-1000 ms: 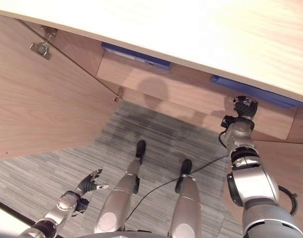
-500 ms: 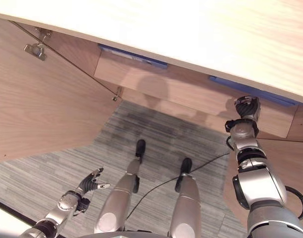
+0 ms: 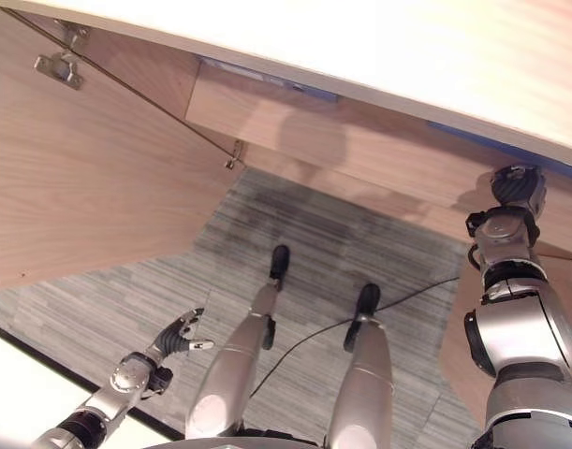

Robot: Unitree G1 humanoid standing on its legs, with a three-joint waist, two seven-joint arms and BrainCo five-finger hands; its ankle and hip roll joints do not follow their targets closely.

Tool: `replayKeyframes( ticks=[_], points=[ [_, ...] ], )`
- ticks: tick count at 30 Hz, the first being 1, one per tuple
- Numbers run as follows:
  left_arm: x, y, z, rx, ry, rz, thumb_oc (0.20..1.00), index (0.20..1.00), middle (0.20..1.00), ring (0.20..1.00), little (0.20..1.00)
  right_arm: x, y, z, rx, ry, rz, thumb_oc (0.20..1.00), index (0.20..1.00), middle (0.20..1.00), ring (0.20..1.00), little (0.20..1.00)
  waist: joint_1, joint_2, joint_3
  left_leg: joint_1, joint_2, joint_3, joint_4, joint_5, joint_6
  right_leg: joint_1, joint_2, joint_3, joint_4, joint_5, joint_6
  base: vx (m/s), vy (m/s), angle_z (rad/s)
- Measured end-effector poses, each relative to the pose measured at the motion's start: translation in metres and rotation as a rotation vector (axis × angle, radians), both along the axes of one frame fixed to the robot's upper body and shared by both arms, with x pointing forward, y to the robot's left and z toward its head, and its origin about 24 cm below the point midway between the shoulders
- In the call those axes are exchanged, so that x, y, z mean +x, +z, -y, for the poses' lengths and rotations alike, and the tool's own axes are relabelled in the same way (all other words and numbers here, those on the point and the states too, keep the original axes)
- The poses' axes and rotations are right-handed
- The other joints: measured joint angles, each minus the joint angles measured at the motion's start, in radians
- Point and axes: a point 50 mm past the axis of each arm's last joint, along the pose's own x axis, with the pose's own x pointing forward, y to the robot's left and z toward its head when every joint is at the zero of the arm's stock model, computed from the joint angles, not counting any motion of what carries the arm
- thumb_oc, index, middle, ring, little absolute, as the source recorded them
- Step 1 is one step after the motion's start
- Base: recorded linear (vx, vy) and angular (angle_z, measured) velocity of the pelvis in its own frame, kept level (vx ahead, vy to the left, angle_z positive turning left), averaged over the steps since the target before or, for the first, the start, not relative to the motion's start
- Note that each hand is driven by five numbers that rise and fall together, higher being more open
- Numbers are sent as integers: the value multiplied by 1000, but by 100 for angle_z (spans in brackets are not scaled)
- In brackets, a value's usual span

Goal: Put the empty folder in the office cabinet

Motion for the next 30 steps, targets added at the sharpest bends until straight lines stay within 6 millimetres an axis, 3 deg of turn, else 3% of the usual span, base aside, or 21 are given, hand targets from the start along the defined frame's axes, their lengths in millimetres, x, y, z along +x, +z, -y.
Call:
replayKeyframes(
  ticks=[5,12,16,17,18,19,20,22,23,25,28,30],
  points=[
    [4,9,-4,-3,-22,33,1000,1000,1000,1000,1000,-7,25,17,-21,-53,38,200,200,200,200,200,17,15,5,-21,-5,2,-1,2,-3,-39,-11,4,32,-16,-4,1,3,1],
    [6,16,-10,2,-48,47,1000,1000,1000,1000,1000,-10,59,25,-62,-72,121,200,200,200,200,200,13,25,8,-85,-15,4,0,12,-14,-140,-29,14,102,-31,-11,-1,2,1],
    [4,17,-6,-22,-62,49,1000,1000,1000,1000,1000,-8,82,24,-91,-72,157,200,200,200,200,200,18,37,8,-115,-17,17,-2,12,-16,-186,-28,36,114,-52,12,21,14,-9],
    [4,16,-4,-34,-61,46,1000,1000,1000,1000,1000,-9,97,26,-96,-91,179,200,200,200,200,200,20,46,4,-133,-17,16,-14,-3,-31,-209,-26,42,111,-56,12,27,-11,16],
    [6,17,2,-53,-64,54,1000,1000,1000,1000,1000,-15,105,32,-104,-112,200,200,200,200,200,200,13,53,7,-162,-28,22,12,-86,-52,-209,-50,27,63,-30,-2,22,-14,19],
    [6,15,6,-56,-82,46,1000,1000,1000,1000,1000,-18,108,35,-98,-124,211,200,200,200,200,200,18,54,7,-178,-37,23,73,-100,-24,-211,-61,20,62,-22,1,0,0,0],
    [2,13,9,-59,-94,31,1000,1000,1000,1000,1000,-20,110,37,-85,-131,220,200,200,200,200,200,34,64,3,-173,-33,25,77,-85,-25,-212,-52,30,71,-19,9,13,-4,-21],
    [-1,11,8,-63,-87,24,1000,1000,1000,1000,1000,-22,115,39,-67,-153,229,200,200,200,200,200,41,81,-9,-164,-35,24,40,-80,-36,-213,-37,51,59,-21,12,6,-6,-3],
    [0,12,6,-59,-82,30,1000,1000,1000,1000,1000,-23,120,40,-67,-160,242,200,200,200,200,200,32,81,-8,-166,-39,25,27,-105,-65,-211,-51,53,23,-5,5,-1,-11,30],
    [-1,11,8,-60,-93,20,1000,1000,1000,1000,1000,-24,124,41,-65,-167,247,200,200,200,200,200,32,82,-9,-188,-46,17,152,-114,-9,-206,-69,27,14,13,16,-2,-6,9],
    [-1,12,6,-65,-81,28,1000,1000,1000,1000,1000,-23,126,40,-65,-170,228,200,200,200,200,200,28,84,-10,-147,-50,25,71,-38,-2,-200,-63,53,6,39,42,-7,-1,-6],
    [0,13,5,-62,-81,31,1000,1000,1000,1000,1000,-23,125,40,-66,-171,221,200,200,200,200,200,18,83,-10,-138,-50,19,45,-20,-1,-198,-63,53,6,39,42,-11,1,10]
  ],
)
